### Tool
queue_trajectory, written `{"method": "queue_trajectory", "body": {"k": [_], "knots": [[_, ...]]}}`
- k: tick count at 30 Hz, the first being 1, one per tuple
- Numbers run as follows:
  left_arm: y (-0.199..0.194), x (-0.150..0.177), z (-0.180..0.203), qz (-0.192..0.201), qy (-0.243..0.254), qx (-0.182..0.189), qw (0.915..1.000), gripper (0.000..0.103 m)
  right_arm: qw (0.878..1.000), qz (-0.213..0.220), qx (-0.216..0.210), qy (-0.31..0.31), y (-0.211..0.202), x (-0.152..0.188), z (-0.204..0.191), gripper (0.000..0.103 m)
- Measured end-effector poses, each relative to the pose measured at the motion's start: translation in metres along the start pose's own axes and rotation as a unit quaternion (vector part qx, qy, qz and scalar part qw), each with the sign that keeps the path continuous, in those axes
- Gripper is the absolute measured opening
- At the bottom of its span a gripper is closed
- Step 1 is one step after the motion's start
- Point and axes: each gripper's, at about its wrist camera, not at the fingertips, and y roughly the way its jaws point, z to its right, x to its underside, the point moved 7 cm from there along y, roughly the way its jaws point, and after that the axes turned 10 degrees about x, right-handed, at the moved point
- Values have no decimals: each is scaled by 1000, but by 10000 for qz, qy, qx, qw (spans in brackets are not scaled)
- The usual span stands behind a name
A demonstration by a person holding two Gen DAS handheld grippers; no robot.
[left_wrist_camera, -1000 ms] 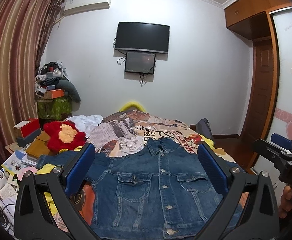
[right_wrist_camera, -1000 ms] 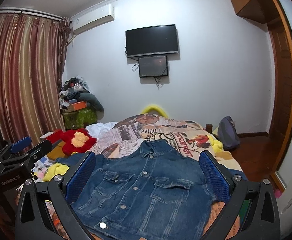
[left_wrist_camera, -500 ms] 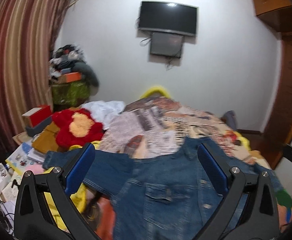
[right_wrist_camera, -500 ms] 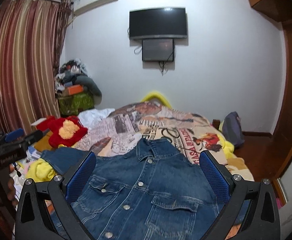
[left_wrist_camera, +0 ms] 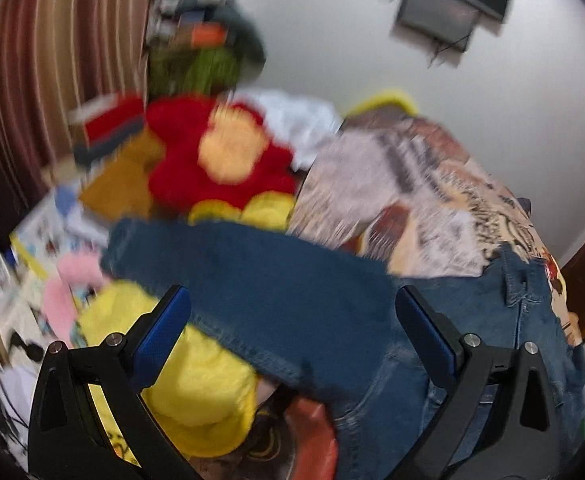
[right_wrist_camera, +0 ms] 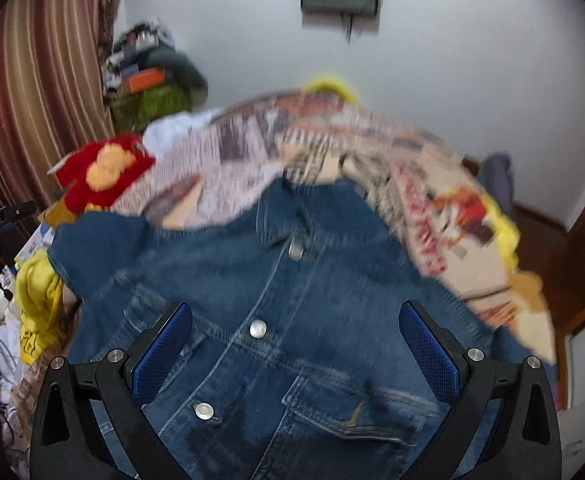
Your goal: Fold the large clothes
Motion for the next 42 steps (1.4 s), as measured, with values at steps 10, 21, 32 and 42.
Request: {"method": "queue_trajectory", "body": {"k": [10, 21, 32, 42], "knots": [[51, 27, -79, -726, -1805, 849, 9772, 103, 9935, -1093, -305, 92, 74, 37, -11, 103], [96, 20, -118, -871, -2249, 367, 9698, 59, 9914, -1259, -359, 11, 83, 44, -18, 103], [54, -26, -51, -280, -104, -1033, 9942, 11, 9933, -1088, -336, 192, 62, 34, -4, 103], [-7, -40, 126, 451, 1814, -112, 9823, 8, 9982, -572, -179, 97, 13, 24, 15, 103]]}}
